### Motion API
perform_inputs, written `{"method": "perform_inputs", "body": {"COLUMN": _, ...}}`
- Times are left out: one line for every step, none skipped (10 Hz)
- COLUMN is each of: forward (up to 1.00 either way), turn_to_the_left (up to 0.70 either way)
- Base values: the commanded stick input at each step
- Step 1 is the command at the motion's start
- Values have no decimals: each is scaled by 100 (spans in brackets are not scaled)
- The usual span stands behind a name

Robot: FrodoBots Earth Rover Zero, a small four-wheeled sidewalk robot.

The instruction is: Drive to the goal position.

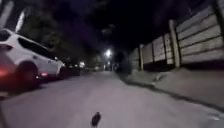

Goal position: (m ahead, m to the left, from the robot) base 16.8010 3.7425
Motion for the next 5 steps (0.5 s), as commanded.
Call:
{"method": "perform_inputs", "body": {"forward": 70, "turn_to_the_left": 0}}
{"method": "perform_inputs", "body": {"forward": 70, "turn_to_the_left": 0}}
{"method": "perform_inputs", "body": {"forward": 70, "turn_to_the_left": 0}}
{"method": "perform_inputs", "body": {"forward": 70, "turn_to_the_left": 0}}
{"method": "perform_inputs", "body": {"forward": 70, "turn_to_the_left": 0}}
